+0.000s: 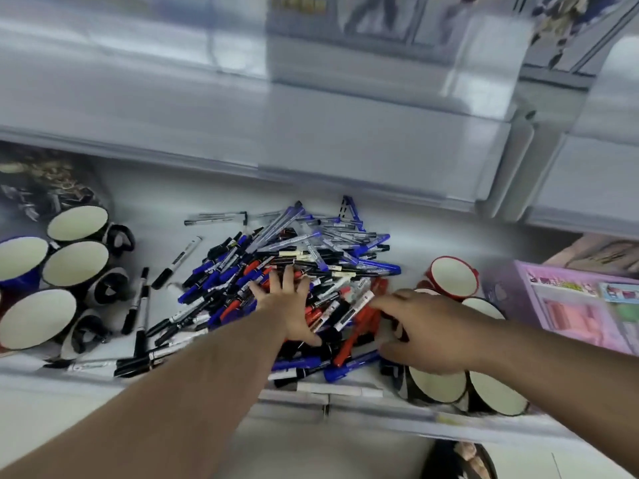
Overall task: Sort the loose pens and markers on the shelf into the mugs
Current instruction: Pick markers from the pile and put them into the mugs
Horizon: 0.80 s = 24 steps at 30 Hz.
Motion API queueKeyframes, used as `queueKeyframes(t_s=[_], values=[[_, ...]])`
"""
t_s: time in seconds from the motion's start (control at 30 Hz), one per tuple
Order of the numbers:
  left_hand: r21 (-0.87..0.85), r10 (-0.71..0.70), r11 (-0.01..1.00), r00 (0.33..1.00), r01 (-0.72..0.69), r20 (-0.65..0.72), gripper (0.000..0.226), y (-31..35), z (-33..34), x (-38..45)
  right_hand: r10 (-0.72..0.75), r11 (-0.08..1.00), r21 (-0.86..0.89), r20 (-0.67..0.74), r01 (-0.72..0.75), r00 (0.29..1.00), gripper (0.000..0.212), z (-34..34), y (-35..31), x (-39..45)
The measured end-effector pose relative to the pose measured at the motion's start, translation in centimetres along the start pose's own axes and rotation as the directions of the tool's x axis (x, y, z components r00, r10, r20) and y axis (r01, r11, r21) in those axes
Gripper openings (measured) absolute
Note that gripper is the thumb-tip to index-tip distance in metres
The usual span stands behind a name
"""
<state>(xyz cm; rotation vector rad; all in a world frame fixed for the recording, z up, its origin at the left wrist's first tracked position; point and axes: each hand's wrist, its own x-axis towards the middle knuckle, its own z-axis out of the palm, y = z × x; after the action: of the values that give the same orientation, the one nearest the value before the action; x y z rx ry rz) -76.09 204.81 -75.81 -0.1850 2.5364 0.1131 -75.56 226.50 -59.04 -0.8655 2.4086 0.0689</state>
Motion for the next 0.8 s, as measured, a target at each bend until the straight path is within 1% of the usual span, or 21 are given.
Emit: queueKeyframes(t_s=[0.1,0.2,0.27,0.37,0.5,0.57,0.67,0.77,0.8], values=[[0.084,0.002,0.996,0.998,0.004,-0.065,0.129,-0.4,0.0,-0.2,-0.010,0.999,0.041,-0.019,0.010,1.000,0.061,0.0,-0.4,-1.4],[0.089,-0.007,0.996,0.995,0.016,-0.101,0.124,-0.3,-0.1,-0.5,-0.041,0.998,0.048,-0.030,0.043,0.999,0.054,0.6,-0.6,-2.1],[0.100,0.004,0.995,0.992,0.009,-0.128,0.121,-0.1,0.1,-0.7,-0.032,0.993,0.110,-0.030,0.035,0.999,0.048,1.1,-0.5,-2.0],[0.123,0.037,0.992,0.984,-0.015,-0.175,0.115,-0.3,1.0,-0.9,0.002,0.976,0.218,0.014,-0.005,1.000,0.041,1.8,-0.2,-1.0],[0.131,0.055,0.991,0.982,-0.032,-0.183,0.107,-0.2,1.5,-1.6,0.032,0.968,0.246,0.076,-0.050,0.997,0.037,2.1,0.2,0.3],[0.096,0.062,0.994,0.984,-0.046,-0.166,0.100,0.1,1.0,-1.7,0.032,0.969,0.241,0.078,-0.049,0.996,0.036,2.1,0.4,0.9],[-0.023,0.091,0.995,0.989,-0.094,-0.115,0.090,0.4,-0.1,-1.0,0.026,0.967,0.251,0.059,-0.040,0.998,0.032,2.0,0.5,1.7],[-0.145,0.145,0.976,0.982,-0.162,-0.123,0.066,0.0,-1.2,-0.2,0.022,0.967,0.251,0.065,-0.037,0.998,0.034,2.1,0.4,2.5],[-0.193,0.154,0.966,0.981,-0.175,-0.120,0.063,-0.4,-1.5,0.0,0.024,0.969,0.245,0.067,-0.040,0.997,0.037,2.2,0.4,2.6]])
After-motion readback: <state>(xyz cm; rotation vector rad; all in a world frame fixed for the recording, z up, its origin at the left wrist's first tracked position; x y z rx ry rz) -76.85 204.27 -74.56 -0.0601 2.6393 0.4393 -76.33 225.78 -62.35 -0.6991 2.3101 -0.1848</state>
